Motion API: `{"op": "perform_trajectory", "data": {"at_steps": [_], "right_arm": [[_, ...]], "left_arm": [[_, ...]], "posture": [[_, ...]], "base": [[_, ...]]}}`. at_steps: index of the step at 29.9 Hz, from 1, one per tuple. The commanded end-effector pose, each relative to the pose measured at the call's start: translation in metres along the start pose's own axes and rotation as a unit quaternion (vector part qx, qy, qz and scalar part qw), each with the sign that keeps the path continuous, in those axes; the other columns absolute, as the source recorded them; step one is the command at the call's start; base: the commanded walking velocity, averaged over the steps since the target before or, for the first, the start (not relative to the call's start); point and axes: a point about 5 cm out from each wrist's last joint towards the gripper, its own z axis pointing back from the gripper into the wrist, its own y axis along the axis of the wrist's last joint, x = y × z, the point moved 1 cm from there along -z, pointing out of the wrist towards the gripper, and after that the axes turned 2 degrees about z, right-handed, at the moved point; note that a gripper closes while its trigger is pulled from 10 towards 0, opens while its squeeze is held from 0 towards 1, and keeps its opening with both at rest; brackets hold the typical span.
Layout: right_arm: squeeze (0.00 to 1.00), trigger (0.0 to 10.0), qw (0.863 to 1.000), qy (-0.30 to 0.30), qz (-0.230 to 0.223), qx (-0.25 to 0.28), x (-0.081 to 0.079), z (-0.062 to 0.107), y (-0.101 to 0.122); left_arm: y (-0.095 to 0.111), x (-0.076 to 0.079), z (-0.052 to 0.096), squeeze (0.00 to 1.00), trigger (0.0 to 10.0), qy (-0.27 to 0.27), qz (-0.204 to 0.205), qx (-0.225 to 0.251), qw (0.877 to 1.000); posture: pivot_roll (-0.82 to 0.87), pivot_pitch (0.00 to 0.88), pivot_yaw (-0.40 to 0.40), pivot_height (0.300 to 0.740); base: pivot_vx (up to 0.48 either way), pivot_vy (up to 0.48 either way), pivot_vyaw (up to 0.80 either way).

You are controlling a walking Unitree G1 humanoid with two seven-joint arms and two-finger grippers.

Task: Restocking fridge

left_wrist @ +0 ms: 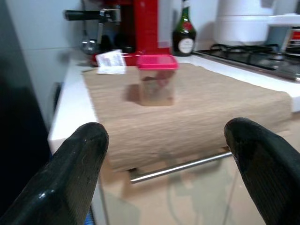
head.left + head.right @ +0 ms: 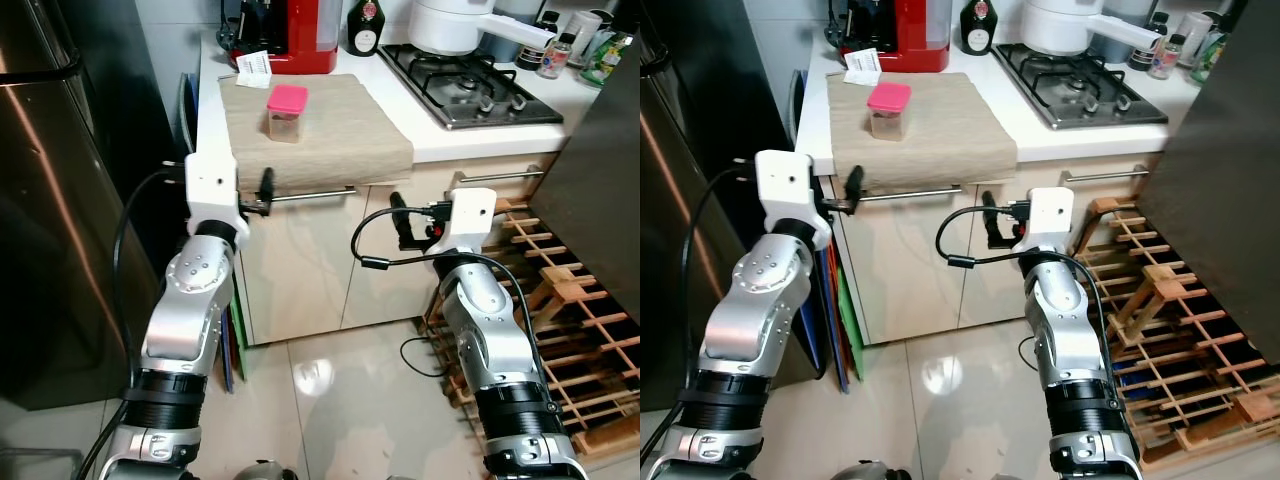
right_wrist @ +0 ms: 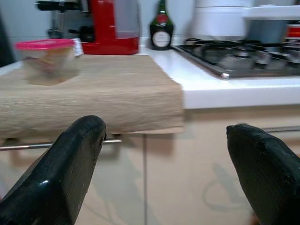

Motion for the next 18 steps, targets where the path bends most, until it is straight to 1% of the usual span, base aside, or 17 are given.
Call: {"op": "perform_trajectory", "data": {"at_steps": [1, 2, 3, 8, 18], "right_arm": [[0.00, 10.0, 1.000, -0.017, 0.001, 0.006, 0.0053, 0.0001, 0.0015], [0.00, 10.0, 1.000, -0.017, 0.001, 0.006, 0.0053, 0.0001, 0.0015], [0.00, 10.0, 1.000, -0.018, 0.003, 0.005, 0.0054, 0.0009, 0.0006], [0.00, 10.0, 1.000, -0.020, 0.005, 0.001, 0.0053, 0.0019, -0.0010], [0.00, 10.0, 1.000, -0.016, 0.007, 0.002, 0.0033, 0.0016, -0.0010]], "left_arm": [[0.0006, 0.0046, -0.0030, 0.00, 10.0, -0.009, 0.009, -0.001, 1.000], [0.0006, 0.0046, -0.0030, 0.00, 10.0, -0.009, 0.009, -0.001, 1.000], [-0.0017, 0.0021, -0.0032, 0.00, 10.0, 0.001, 0.012, -0.006, 1.000], [-0.0043, 0.0019, -0.0040, 0.00, 10.0, 0.002, 0.013, -0.010, 1.000], [-0.0018, 0.0028, -0.0044, 0.00, 10.0, 0.002, 0.017, -0.001, 1.000]], "posture": [[-0.08, 0.000, 0.002, 0.740], [-0.08, 0.000, 0.002, 0.740], [-0.08, 0.000, 0.003, 0.740], [-0.08, 0.000, 0.003, 0.740], [-0.08, 0.000, 0.003, 0.740]], "base": [[0.000, 0.000, 0.00], [0.000, 0.000, 0.00], [0.390, 0.000, 0.00], [0.474, 0.000, 0.00], [0.480, 0.000, 0.00]]}}
